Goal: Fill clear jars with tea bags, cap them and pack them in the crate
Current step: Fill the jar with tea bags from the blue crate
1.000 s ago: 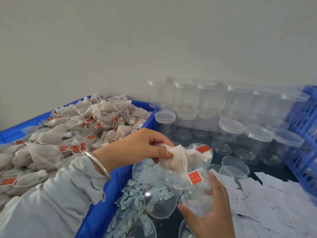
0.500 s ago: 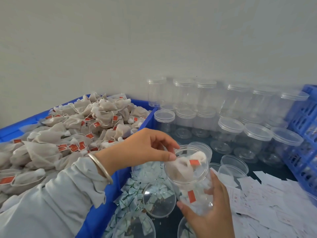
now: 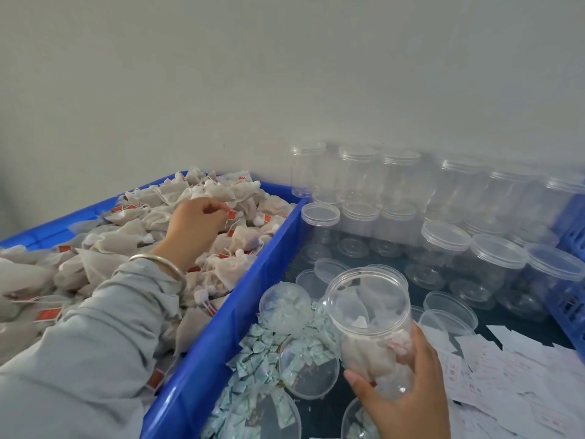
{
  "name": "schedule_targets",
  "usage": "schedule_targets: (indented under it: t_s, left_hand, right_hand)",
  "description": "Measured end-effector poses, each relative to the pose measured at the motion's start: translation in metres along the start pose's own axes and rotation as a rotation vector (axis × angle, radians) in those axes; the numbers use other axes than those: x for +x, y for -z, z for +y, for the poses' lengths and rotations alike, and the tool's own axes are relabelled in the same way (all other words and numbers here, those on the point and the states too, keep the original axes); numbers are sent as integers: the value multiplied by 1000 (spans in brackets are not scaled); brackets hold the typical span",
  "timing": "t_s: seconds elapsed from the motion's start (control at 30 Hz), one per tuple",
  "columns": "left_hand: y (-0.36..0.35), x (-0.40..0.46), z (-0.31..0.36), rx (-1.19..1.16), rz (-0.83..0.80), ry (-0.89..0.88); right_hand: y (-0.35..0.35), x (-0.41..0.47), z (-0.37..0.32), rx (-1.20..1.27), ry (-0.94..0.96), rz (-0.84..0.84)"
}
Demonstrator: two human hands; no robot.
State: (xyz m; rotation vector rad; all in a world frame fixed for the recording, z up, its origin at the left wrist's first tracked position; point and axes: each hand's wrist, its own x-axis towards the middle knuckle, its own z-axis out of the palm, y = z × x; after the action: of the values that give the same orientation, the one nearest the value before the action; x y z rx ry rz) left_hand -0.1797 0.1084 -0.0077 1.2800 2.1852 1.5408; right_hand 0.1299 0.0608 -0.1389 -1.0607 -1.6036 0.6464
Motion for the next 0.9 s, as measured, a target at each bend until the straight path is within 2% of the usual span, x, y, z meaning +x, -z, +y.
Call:
schedule_targets:
  t_s: [0.07, 0.2, 0.33, 0.43, 0.5, 0.57, 0.63, 0.77, 0.9]
  left_hand:
    - [-2, 4, -15, 136, -49, 25]
    - [-14, 1, -31, 449, -358, -12]
    - [-18, -2, -32, 507, -592, -16]
    - [-16, -3, -32, 572, -701, -47]
    - [-17, -2, -34, 660, -672, -124]
    - [-18, 0, -35, 740, -574, -183]
    - [-16, 3, -34, 763, -480, -177]
    - [-13, 7, -34, 584, -278, -118]
    - [-17, 10, -29, 386, -224, -12]
  right_hand:
    - [0, 1, -1, 14, -29, 0]
    - [-1, -1, -1, 21, -29, 28]
    - [-1, 0, 3, 16, 6, 19]
    - [-1, 0, 4, -11, 28, 7]
    - [-1, 0, 3, -4, 16, -6]
    - [-1, 0, 2, 8, -3, -11]
    - [-1, -1, 1, 12, -12, -2]
    - [-2, -1, 1, 33, -14, 7]
    - [-2, -2, 3, 57, 9, 20]
